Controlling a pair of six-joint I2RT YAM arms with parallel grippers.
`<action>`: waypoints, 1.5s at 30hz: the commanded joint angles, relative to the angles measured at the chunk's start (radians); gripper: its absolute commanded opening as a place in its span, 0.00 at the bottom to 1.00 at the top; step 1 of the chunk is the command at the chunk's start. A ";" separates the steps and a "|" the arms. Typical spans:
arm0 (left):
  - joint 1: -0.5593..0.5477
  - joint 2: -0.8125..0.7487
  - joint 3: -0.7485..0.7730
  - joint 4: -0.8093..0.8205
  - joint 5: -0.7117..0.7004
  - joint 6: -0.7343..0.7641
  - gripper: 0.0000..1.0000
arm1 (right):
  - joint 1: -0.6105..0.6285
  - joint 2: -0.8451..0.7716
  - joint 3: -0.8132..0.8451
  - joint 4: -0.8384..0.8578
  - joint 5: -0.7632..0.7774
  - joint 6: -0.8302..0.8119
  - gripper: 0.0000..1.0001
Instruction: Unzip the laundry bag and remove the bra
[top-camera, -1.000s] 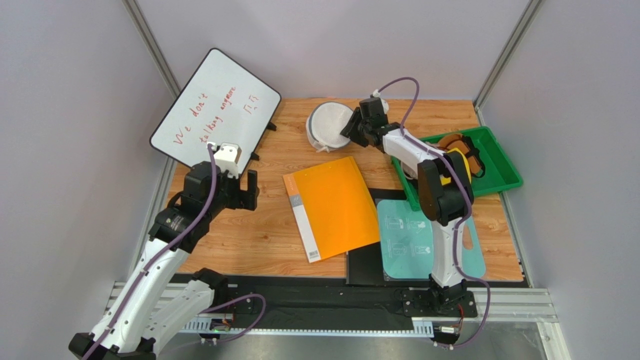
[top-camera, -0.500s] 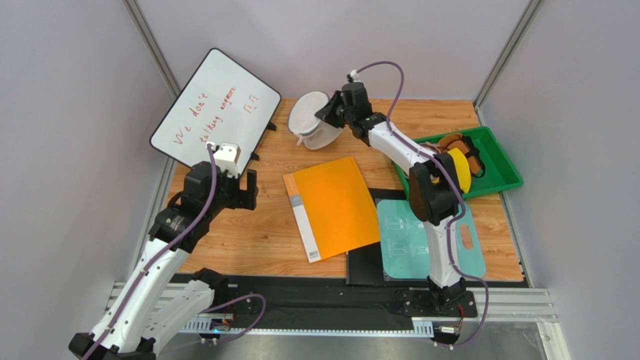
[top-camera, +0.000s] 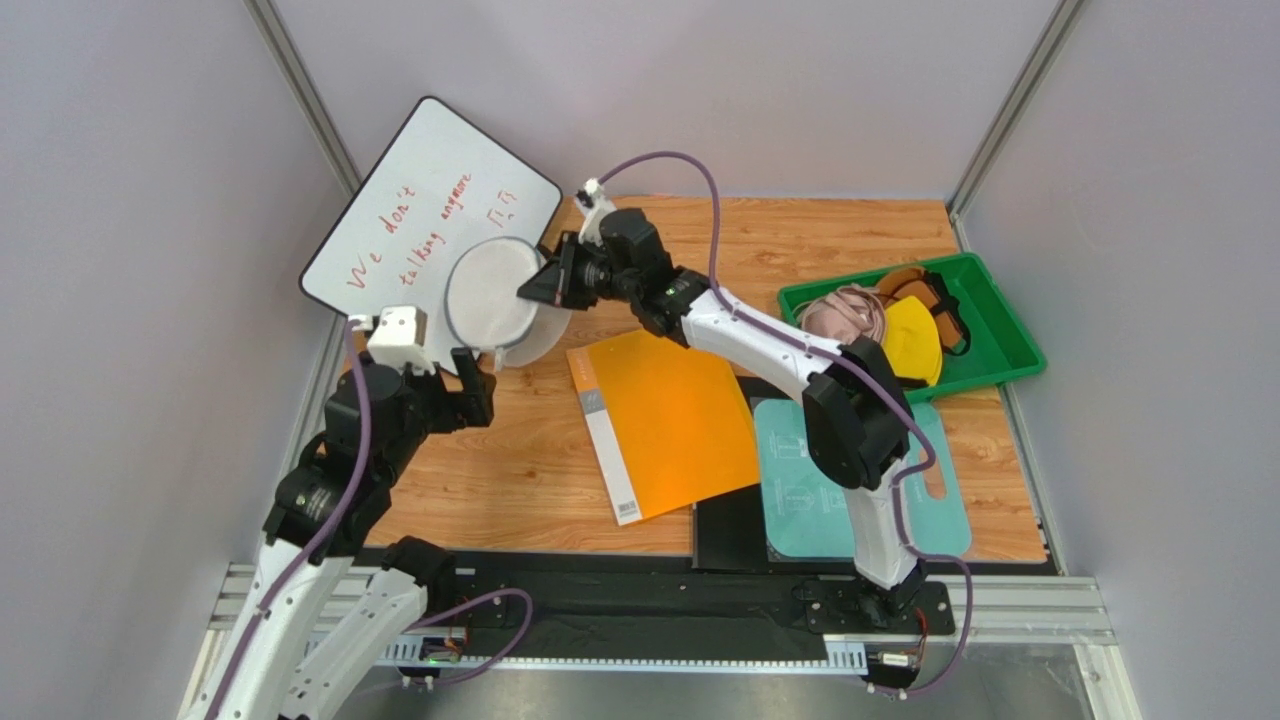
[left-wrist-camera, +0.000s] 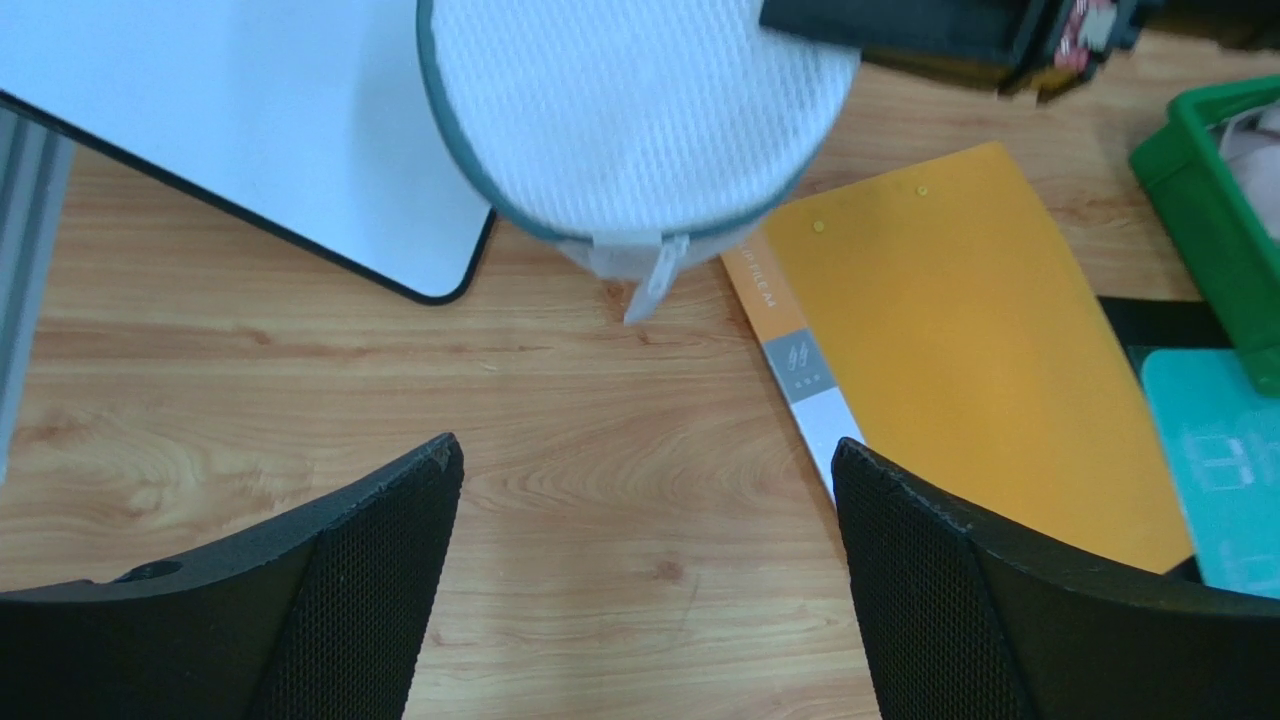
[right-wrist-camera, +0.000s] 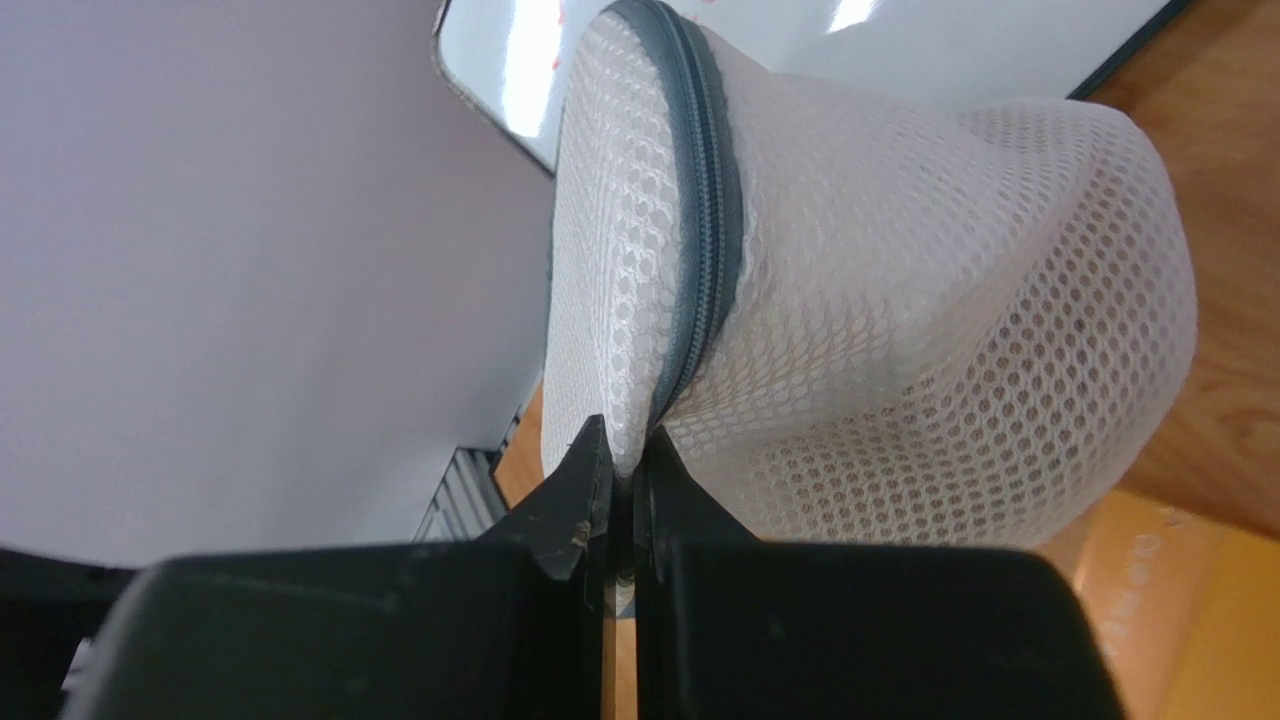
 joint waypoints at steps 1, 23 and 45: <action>0.015 -0.101 -0.050 -0.039 0.026 -0.189 0.96 | 0.071 -0.191 -0.169 0.176 -0.084 0.032 0.00; 0.014 -0.096 -0.242 -0.097 0.052 -0.398 0.98 | 0.148 -0.459 -0.769 0.060 0.110 -0.080 0.80; 0.015 -0.093 -0.357 0.061 0.169 -0.458 0.84 | 0.367 -0.701 -0.964 0.023 0.289 -0.317 0.71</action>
